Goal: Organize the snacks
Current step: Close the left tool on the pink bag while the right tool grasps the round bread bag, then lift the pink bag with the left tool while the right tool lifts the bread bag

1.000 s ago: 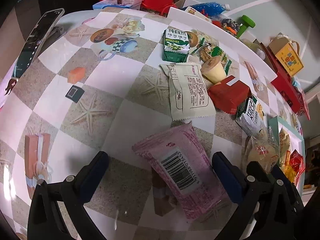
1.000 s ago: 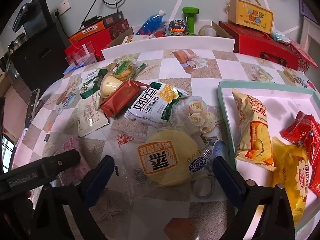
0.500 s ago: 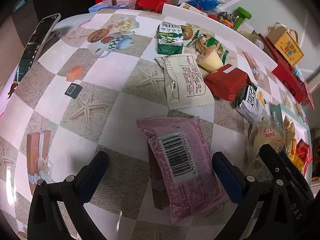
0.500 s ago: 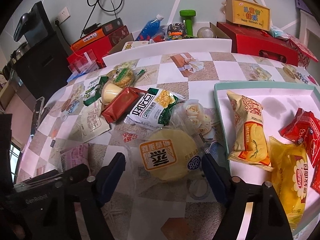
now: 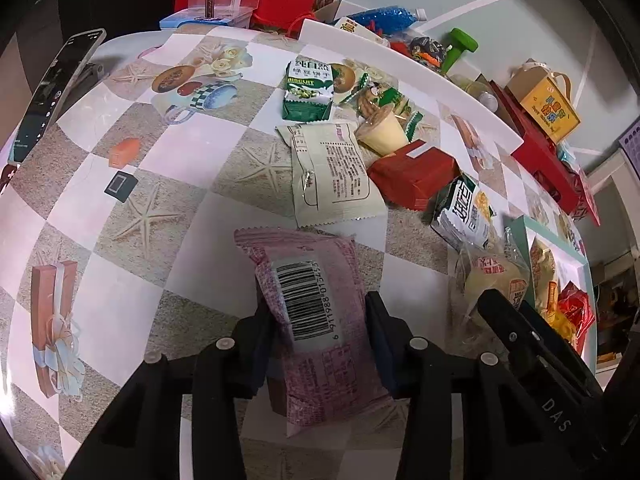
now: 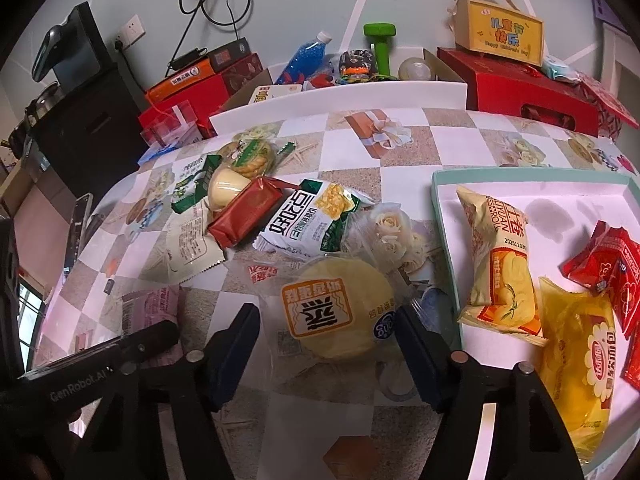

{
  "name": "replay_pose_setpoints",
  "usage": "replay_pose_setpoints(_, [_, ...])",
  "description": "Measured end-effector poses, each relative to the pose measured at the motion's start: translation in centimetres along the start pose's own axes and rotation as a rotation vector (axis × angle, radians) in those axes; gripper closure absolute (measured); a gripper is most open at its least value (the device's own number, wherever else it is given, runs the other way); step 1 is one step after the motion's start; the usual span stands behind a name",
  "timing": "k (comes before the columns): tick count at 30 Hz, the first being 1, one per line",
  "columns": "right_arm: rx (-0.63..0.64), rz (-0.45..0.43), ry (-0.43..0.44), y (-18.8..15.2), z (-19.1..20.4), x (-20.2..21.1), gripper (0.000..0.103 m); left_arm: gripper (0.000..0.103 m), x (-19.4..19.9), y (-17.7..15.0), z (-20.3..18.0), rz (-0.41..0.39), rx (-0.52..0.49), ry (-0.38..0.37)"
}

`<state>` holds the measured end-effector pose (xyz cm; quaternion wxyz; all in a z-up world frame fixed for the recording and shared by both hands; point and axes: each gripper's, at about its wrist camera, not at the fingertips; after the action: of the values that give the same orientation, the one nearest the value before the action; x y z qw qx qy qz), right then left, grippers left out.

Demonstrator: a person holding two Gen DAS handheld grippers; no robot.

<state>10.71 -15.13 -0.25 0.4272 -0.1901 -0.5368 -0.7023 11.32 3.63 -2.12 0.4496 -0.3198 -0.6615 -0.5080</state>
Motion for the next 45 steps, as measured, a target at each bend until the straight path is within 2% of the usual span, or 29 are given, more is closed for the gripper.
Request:
replay_pose_setpoints(8, [0.041,0.013,-0.017,-0.1,0.7,-0.1,0.028,0.058,0.0,-0.2,0.7,0.005,-0.004,0.002])
replay_pose_setpoints(13, [0.063,0.078,0.011,-0.5,1.0,0.1,0.027,0.058,0.1,-0.2,0.9,-0.004,0.003,0.021])
replay_pose_setpoints(15, [0.061,0.072,0.006,-0.5,0.9,0.5,0.027,0.058,0.1,-0.1,1.2,-0.003,0.008,0.020])
replay_pose_setpoints(18, [0.046,0.030,-0.022,-0.1,0.5,1.4,0.018,0.058,-0.1,0.0,1.6,0.003,0.019,0.009])
replay_pose_setpoints(20, [0.033,0.015,-0.038,0.2,0.4,1.5,0.016,0.058,-0.2,0.1,1.7,0.004,0.021,0.006])
replay_pose_setpoints(30, [-0.003,0.036,-0.052,1.1,0.7,-1.0,0.006,0.058,-0.4,0.9,1.6,-0.005,0.009,0.014])
replay_pose_setpoints(32, [-0.011,0.045,-0.063,1.2,0.7,-1.7,0.000,0.058,-0.5,0.9,1.7,-0.003,0.009,0.011])
replay_pose_setpoints(35, [-0.002,0.040,-0.080,1.5,0.8,-2.3,0.000,0.058,-0.6,1.1,1.7,-0.002,0.010,0.007])
replay_pose_setpoints(42, [-0.025,0.070,-0.060,1.6,0.6,-4.0,0.000,0.058,-0.7,1.2,1.5,-0.005,0.002,0.018])
replay_pose_setpoints(45, [-0.040,0.050,-0.052,1.5,0.5,-3.8,0.001,0.058,-0.8,1.2,1.3,-0.007,-0.001,0.022])
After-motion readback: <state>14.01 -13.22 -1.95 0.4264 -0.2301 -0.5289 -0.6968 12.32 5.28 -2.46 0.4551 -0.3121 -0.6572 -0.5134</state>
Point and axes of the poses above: each gripper's, at about its wrist camera, not at the fingertips, and x roughly against the way its jaws point, z to its left, y to its top, and after that the axes turned 13 degrees about y, right-handed
